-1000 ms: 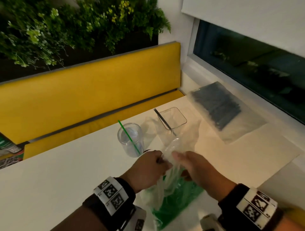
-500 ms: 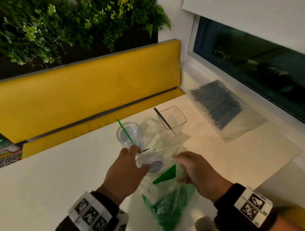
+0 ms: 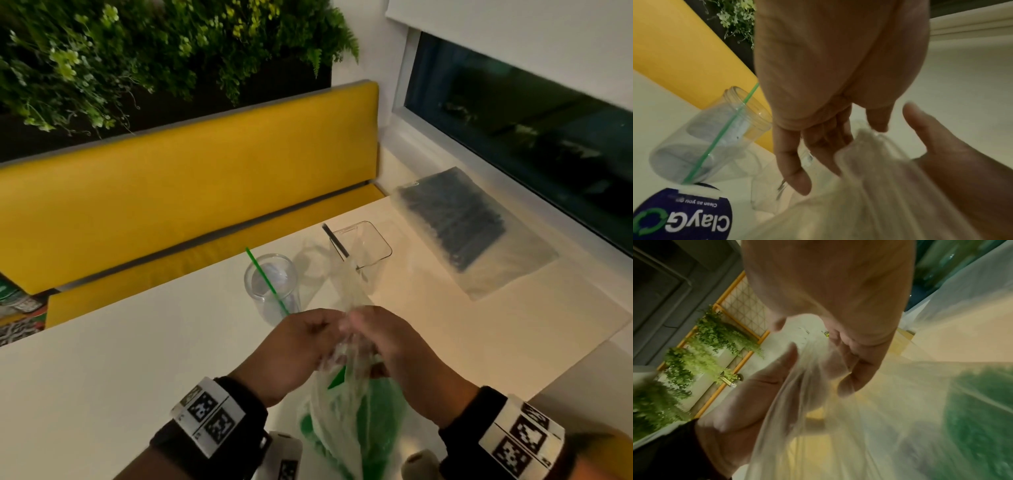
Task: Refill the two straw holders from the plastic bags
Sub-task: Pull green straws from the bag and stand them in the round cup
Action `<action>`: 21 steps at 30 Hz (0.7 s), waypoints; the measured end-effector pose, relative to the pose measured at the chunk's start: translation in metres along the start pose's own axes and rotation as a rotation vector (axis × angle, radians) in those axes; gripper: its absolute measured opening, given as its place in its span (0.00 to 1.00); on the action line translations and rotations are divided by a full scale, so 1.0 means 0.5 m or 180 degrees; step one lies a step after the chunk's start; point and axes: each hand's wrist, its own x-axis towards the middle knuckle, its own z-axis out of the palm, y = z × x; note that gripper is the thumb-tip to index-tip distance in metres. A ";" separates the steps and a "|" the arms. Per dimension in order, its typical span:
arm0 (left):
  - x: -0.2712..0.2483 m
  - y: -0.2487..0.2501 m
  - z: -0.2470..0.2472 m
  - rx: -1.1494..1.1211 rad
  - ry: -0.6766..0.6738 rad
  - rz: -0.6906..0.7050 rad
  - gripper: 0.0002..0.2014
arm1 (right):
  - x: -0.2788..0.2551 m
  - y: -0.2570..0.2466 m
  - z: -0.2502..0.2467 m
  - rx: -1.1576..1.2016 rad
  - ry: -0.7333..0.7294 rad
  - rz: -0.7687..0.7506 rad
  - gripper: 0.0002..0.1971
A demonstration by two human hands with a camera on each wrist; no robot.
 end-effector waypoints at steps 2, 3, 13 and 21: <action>0.005 -0.002 0.007 -0.0317 0.0084 -0.0109 0.13 | 0.004 -0.002 0.002 -0.0083 0.0064 -0.0196 0.17; 0.006 -0.002 0.007 -0.0474 0.0108 -0.0192 0.13 | 0.006 0.000 -0.001 -0.0061 0.0050 -0.0246 0.17; 0.002 0.007 0.000 -0.1283 0.1158 -0.0384 0.10 | 0.040 0.012 -0.027 0.0530 0.0675 0.0072 0.16; 0.002 -0.023 -0.052 0.0354 0.0906 0.0021 0.09 | 0.036 -0.009 -0.061 -0.0740 0.0250 -0.0589 0.12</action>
